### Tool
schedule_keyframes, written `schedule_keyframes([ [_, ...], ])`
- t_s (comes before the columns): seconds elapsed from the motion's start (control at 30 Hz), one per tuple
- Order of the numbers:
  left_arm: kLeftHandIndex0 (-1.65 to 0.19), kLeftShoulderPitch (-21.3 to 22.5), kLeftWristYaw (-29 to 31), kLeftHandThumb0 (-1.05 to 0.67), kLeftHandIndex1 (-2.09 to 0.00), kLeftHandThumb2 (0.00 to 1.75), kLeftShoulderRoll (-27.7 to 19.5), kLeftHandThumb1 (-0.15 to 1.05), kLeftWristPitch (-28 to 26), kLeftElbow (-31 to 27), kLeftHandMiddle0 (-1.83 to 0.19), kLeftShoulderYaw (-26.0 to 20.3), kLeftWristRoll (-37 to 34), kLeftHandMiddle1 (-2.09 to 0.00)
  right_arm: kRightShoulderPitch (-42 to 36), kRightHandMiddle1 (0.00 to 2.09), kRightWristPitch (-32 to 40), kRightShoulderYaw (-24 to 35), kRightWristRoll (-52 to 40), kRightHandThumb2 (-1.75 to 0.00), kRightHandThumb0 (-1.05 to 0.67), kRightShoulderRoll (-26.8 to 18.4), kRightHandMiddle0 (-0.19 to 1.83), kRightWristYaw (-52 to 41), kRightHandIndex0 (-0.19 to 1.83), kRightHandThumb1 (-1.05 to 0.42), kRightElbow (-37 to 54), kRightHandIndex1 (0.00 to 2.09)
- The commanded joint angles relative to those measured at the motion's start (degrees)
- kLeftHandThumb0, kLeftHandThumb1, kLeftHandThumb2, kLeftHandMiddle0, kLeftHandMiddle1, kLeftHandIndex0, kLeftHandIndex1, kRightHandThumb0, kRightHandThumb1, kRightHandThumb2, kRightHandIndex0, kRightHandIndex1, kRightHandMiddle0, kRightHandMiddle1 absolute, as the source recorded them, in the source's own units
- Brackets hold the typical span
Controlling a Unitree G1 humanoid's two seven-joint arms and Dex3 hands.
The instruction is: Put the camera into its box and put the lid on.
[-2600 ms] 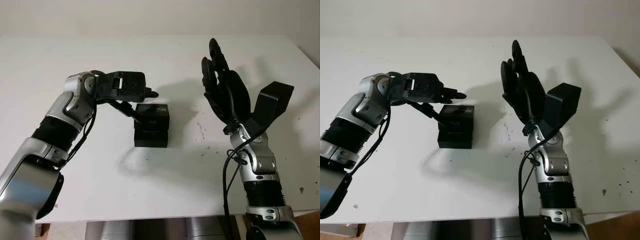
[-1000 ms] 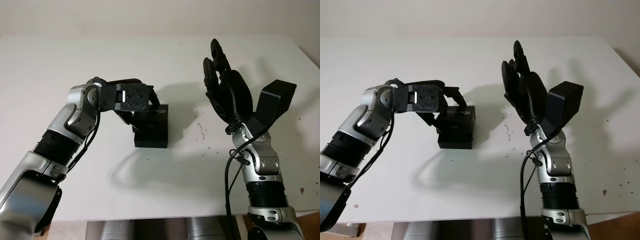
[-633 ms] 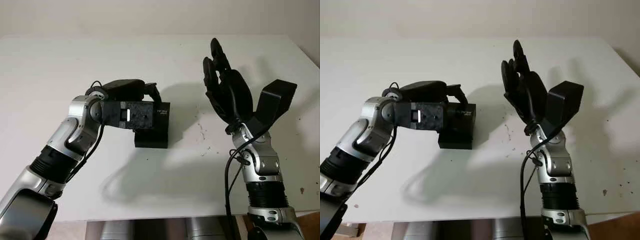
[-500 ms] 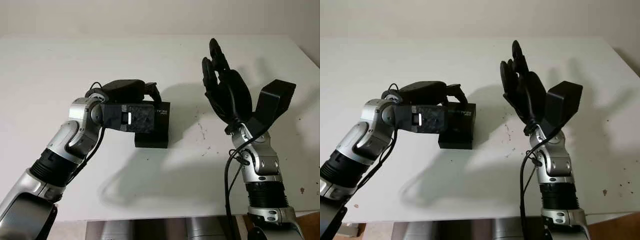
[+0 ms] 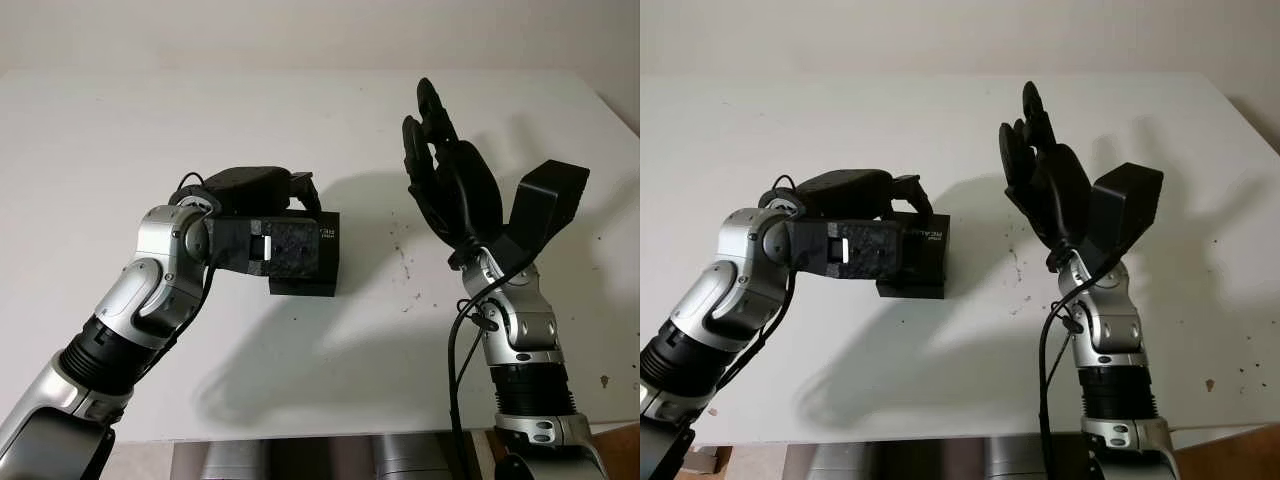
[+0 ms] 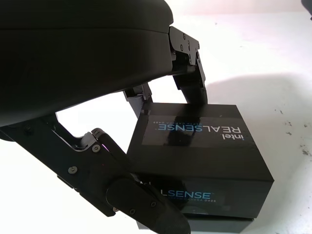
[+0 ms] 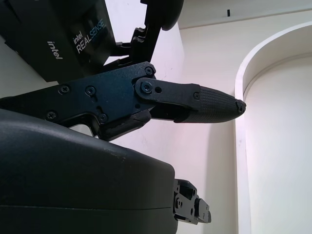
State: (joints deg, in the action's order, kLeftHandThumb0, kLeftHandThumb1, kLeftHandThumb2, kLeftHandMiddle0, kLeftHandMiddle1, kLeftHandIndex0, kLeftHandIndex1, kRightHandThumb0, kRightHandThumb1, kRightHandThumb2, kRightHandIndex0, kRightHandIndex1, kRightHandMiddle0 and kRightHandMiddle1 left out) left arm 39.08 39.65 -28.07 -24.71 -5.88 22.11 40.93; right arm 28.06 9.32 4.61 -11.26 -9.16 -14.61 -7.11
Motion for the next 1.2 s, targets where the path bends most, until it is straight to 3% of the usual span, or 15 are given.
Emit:
schedule_keyframes([
  [0.0, -0.36, 0.1, 1.0, -0.26, -1.86, 0.25, 0.8, 1.05, -1.6, -1.3, -0.64, -0.8, -0.6, -2.09, 0.5, 0.0, -0.8, -0.2, 0.0, -0.54, -0.71, 0.3, -0.19, -0.2, -0.19, -1.05, -0.3, 0.0],
  [0.07, -0.34, 0.4, 2.0, -0.26, -1.86, 0.25, 1.0, 1.05, -3.4, -1.7, -0.61, -0.8, -0.7, -2.09, 0.6, 0.0, -0.8, -0.3, 0.0, -0.54, -0.71, 0.4, -0.19, -0.3, -0.19, -1.05, -0.4, 0.0],
  [0.17, -0.37, 0.5, 3.0, -0.28, -1.78, 0.26, 0.9, 1.05, -4.9, -2.3, -0.59, -0.7, -0.8, -1.9, 0.7, 0.0, -0.5, -0.2, -0.3, -0.54, -0.71, 0.5, -0.19, -0.7, -0.19, -1.05, -0.5, 0.0],
  [0.47, -0.43, 0.1, 3.3, -0.27, -1.78, 0.27, 0.9, 1.05, -6.3, -3.0, -0.6, -0.3, -0.6, -1.81, 0.7, 0.0, -0.4, -0.1, -0.1, -0.53, -0.72, 0.6, -0.19, -0.6, -0.19, -1.05, -0.5, 0.0],
  [0.57, -0.44, -0.5, 2.7, -0.28, -1.79, 0.26, 1.1, 1.05, -6.6, -3.2, -0.62, -0.1, -0.3, -1.91, 0.6, 0.0, -0.1, 0.0, -0.3, -0.53, -0.72, 0.6, -0.19, -0.6, -0.19, -1.05, -0.2, 0.0],
  [0.93, -0.45, -2.7, -0.1, -0.27, -1.79, 0.22, 0.7, 1.05, -2.9, -3.5, -0.66, 1.0, 2.1, -1.94, 0.8, 0.0, -1.3, 0.0, -0.1, -0.53, -0.71, 0.5, -0.19, -1.1, -0.19, -1.05, -1.1, 0.0],
  [1.1, -0.5, -4.7, -1.4, -0.24, -2.0, 0.25, 0.1, 1.05, 0.7, -4.4, -0.75, 1.1, 2.4, -2.06, 1.1, 0.0, -1.0, 0.0, 0.0, -0.53, -0.71, 0.5, -0.19, -1.0, -0.19, -1.05, -1.2, 0.0],
  [1.17, -0.54, -5.5, -1.8, -0.23, -2.07, 0.26, -0.3, 1.05, 1.9, -4.7, -0.89, 1.2, 2.6, -2.09, 1.0, 0.0, -1.0, -0.1, 0.1, -0.53, -0.71, 0.6, -0.19, -0.9, -0.19, -1.05, -1.1, 0.0],
])
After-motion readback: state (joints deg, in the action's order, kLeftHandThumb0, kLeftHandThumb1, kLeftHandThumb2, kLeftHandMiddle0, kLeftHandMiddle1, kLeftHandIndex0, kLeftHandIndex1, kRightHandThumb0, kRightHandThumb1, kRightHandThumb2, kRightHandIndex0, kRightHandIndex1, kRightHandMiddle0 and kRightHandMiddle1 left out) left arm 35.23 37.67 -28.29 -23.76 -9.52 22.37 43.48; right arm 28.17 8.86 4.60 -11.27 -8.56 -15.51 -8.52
